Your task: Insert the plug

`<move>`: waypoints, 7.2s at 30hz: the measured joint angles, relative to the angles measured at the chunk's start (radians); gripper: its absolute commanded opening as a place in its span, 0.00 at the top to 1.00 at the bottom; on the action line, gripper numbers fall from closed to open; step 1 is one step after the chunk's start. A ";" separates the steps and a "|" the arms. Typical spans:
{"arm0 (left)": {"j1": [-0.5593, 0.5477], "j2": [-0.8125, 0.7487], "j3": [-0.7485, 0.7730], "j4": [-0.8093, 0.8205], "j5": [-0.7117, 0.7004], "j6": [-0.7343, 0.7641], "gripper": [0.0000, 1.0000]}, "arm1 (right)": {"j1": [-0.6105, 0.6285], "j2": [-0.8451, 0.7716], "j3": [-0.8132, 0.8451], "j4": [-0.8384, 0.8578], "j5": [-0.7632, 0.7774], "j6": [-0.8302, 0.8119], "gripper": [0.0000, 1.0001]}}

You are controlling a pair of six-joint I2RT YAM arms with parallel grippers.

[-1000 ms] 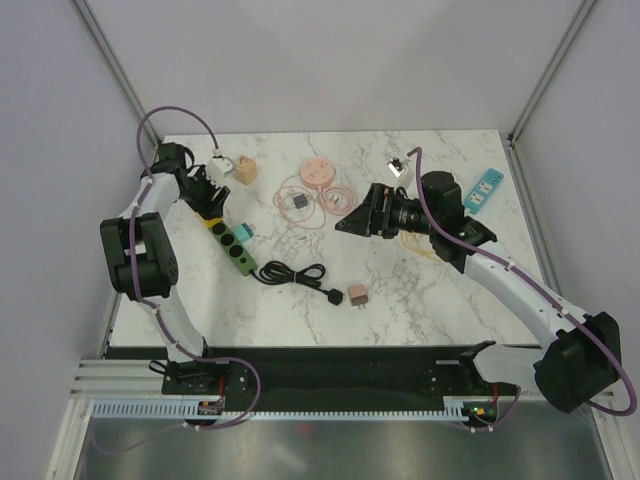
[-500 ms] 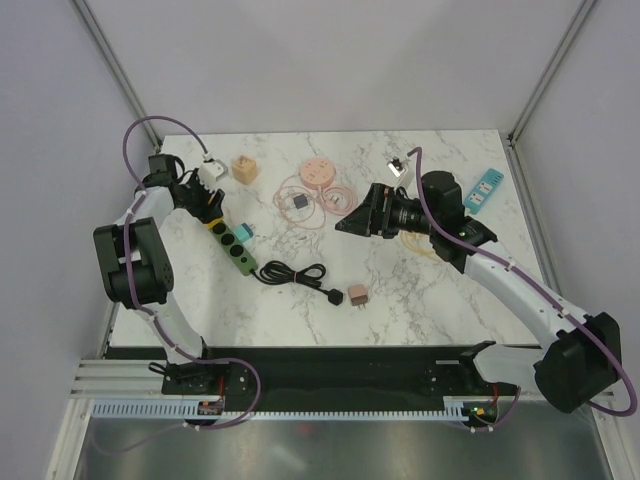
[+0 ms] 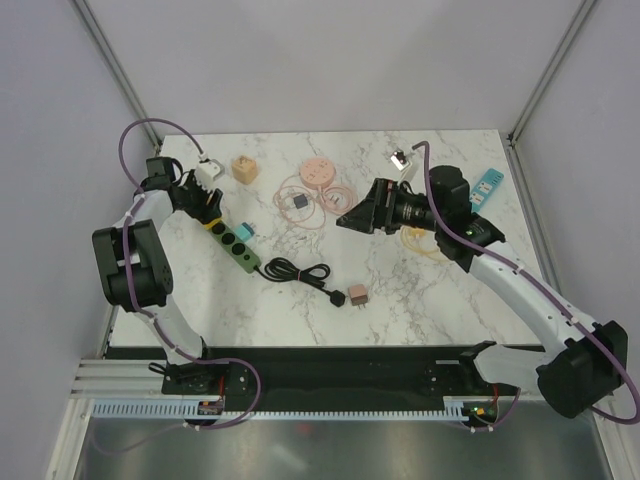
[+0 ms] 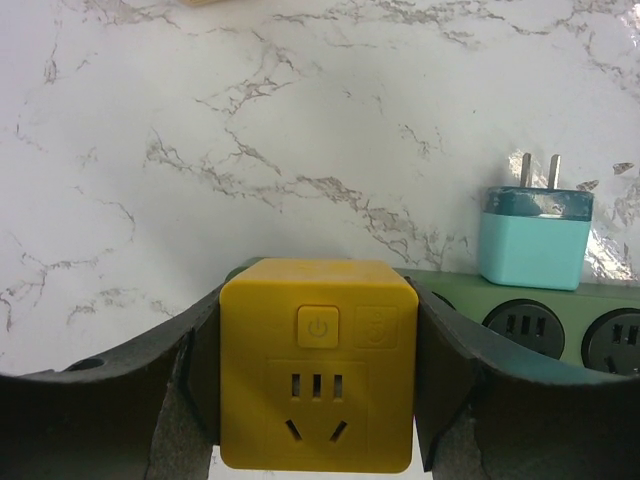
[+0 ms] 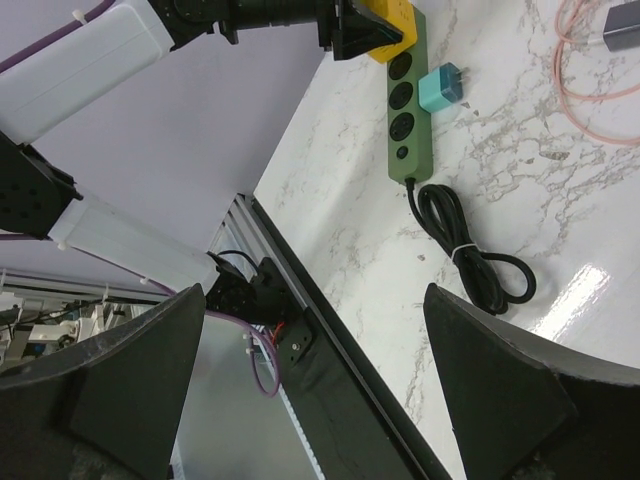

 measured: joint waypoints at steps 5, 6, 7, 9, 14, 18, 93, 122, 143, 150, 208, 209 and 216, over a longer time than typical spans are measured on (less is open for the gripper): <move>0.001 -0.019 0.000 -0.050 -0.023 -0.046 0.00 | 0.000 -0.034 0.010 -0.007 -0.014 -0.016 0.02; 0.001 -0.025 0.000 -0.064 -0.022 -0.059 0.00 | 0.000 -0.041 0.010 -0.009 -0.023 -0.019 0.02; 0.001 -0.031 0.000 -0.070 -0.021 -0.064 0.00 | 0.000 -0.048 0.009 -0.010 -0.028 -0.023 0.02; 0.001 -0.047 0.000 -0.083 -0.021 -0.084 0.00 | 0.000 -0.065 0.009 -0.017 -0.031 -0.030 0.02; -0.005 -0.120 0.004 -0.107 -0.026 -0.158 0.00 | 0.000 -0.098 0.011 -0.026 -0.030 -0.042 0.02; -0.022 -0.196 0.024 -0.114 -0.025 -0.228 0.00 | 0.000 -0.116 0.011 -0.037 -0.026 -0.043 0.02; -0.320 -0.415 0.035 -0.180 -0.600 -1.049 0.76 | -0.004 -0.106 -0.047 -0.290 0.562 -0.082 0.02; -0.796 -0.745 -0.247 -0.053 -0.315 -0.961 0.00 | 0.192 0.333 -0.047 -0.330 0.646 -0.309 0.16; -0.535 -0.671 -0.201 -0.047 -0.089 -1.186 0.17 | 0.279 0.104 -0.256 -0.325 0.651 -0.278 0.18; -0.372 -0.673 -0.301 -0.008 0.085 -1.299 0.17 | 0.327 0.100 -0.311 -0.274 0.658 -0.256 0.17; -0.700 -0.371 -0.304 0.058 0.286 -1.357 0.34 | 0.419 -0.072 -0.303 -0.061 0.540 -0.245 0.89; -0.705 -0.360 -0.304 0.058 0.286 -1.357 0.34 | 0.419 -0.077 -0.306 -0.053 0.534 -0.245 0.89; -0.748 -0.306 -0.304 0.105 0.294 -1.376 0.39 | 0.422 -0.092 -0.324 -0.053 0.505 -0.245 0.90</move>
